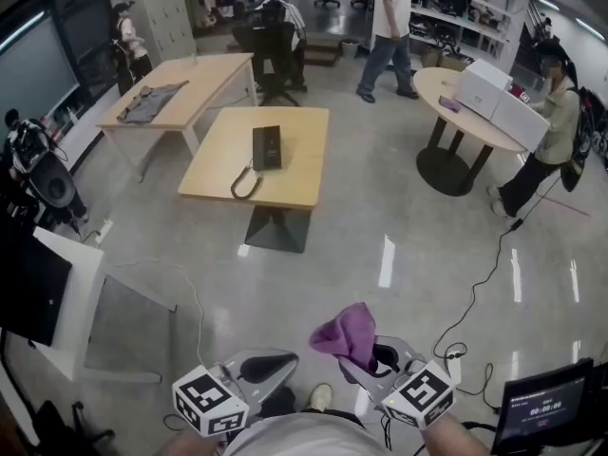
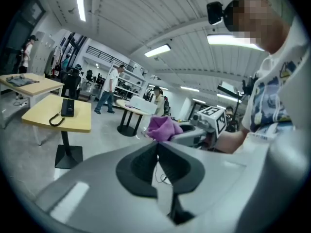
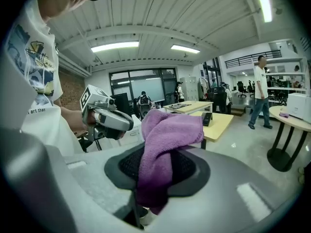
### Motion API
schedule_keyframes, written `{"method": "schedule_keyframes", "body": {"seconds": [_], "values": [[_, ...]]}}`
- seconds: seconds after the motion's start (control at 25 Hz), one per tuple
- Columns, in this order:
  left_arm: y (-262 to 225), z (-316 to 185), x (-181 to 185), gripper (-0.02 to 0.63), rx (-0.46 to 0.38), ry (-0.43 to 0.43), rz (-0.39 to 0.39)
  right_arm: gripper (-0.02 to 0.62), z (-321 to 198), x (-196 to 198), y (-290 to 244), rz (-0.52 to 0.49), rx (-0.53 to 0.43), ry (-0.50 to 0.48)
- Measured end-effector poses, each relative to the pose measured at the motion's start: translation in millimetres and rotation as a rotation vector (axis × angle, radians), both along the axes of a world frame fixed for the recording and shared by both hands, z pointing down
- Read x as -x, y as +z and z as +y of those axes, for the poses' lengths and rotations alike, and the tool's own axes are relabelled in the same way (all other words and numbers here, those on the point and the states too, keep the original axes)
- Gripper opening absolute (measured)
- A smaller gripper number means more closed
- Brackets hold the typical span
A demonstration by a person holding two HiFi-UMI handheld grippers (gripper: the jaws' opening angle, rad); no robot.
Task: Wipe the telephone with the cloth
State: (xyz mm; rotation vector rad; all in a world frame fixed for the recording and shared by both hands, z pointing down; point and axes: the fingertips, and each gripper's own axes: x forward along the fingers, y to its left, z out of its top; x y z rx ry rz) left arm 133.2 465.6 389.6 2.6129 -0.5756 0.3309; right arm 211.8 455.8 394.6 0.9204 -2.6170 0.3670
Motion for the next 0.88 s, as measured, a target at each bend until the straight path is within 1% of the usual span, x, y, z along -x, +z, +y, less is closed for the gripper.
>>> {"method": "schedule_keyframes", "body": {"seconds": [0.12, 0.28, 0.4, 0.64, 0.88], "values": [[-0.1, -0.5, 5.2, 0.005, 0.002, -0.018, -0.004, 0.118, -2.1, 2.7, 3.1, 0.011, 0.004, -0.008], [5.0, -4.6, 16.0, 0.005, 0.020, -0.047, -0.004, 0.118, -5.1, 9.9, 8.0, -0.003, 0.032, -0.016], [9.6, -13.4, 22.8, 0.005, 0.032, -0.051, 0.005, 0.117, -13.8, 10.3, 8.9, 0.007, 0.030, 0.002], [0.3, -57.3, 30.0, 0.005, -0.002, 0.000, 0.048, 0.117, -55.4, 17.1, 1.0, 0.034, 0.012, 0.074], [1.4, -103.1, 64.6, 0.005, -0.006, 0.032, 0.070, 0.117, -101.3, 54.2, -7.7, 0.057, -0.018, 0.098]]}}
